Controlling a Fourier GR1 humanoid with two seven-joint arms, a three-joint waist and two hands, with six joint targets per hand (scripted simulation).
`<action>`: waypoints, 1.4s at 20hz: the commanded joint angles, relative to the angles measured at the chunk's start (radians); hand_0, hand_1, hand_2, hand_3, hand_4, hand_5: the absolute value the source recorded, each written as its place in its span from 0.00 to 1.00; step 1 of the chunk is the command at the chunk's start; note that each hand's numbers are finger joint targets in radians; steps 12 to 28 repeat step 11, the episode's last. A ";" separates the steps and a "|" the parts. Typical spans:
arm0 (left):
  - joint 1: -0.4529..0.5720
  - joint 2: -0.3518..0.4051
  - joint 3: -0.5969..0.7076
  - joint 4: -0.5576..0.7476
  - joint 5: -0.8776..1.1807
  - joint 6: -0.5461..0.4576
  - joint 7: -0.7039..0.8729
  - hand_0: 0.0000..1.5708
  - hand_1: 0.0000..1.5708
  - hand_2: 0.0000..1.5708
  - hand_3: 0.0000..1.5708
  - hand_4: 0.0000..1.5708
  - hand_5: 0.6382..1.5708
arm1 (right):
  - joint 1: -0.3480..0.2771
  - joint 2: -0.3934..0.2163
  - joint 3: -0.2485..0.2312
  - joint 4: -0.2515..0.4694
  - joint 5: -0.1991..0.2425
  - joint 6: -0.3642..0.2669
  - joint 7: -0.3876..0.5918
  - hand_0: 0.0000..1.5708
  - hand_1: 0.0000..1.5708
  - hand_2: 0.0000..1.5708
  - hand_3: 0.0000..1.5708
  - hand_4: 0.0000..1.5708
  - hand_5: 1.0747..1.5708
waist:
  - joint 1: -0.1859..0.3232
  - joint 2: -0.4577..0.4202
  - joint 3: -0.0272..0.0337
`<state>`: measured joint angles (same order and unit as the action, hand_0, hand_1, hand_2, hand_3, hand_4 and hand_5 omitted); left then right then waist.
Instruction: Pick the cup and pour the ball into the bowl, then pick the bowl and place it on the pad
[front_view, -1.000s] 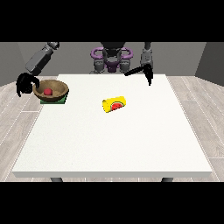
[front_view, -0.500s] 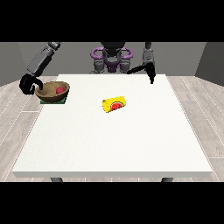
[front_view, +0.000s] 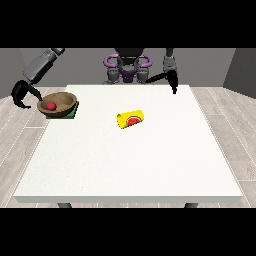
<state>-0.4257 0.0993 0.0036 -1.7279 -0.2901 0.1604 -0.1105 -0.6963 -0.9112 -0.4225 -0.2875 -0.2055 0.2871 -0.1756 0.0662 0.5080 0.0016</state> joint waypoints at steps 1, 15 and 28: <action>0.043 0.011 -0.004 -0.089 0.015 -0.022 0.031 0.00 0.00 0.00 0.00 0.00 0.99 | -0.017 -0.024 -0.014 0.008 0.000 -0.018 -0.029 0.00 0.00 0.24 0.14 0.00 0.81 | 0.001 0.022 0.0006; 0.098 -0.003 0.019 0.033 0.029 -0.018 0.008 0.00 0.00 0.00 0.00 0.00 1.00 | -0.049 -0.138 -0.022 -0.018 -0.035 0.192 0.113 0.00 0.00 0.12 0.18 0.00 0.86 | -0.048 -0.153 -0.0022; 0.098 -0.003 0.019 0.033 0.029 -0.018 0.008 0.00 0.00 0.00 0.00 0.00 1.00 | -0.049 -0.138 -0.022 -0.018 -0.035 0.192 0.113 0.00 0.00 0.12 0.18 0.00 0.86 | -0.048 -0.153 -0.0022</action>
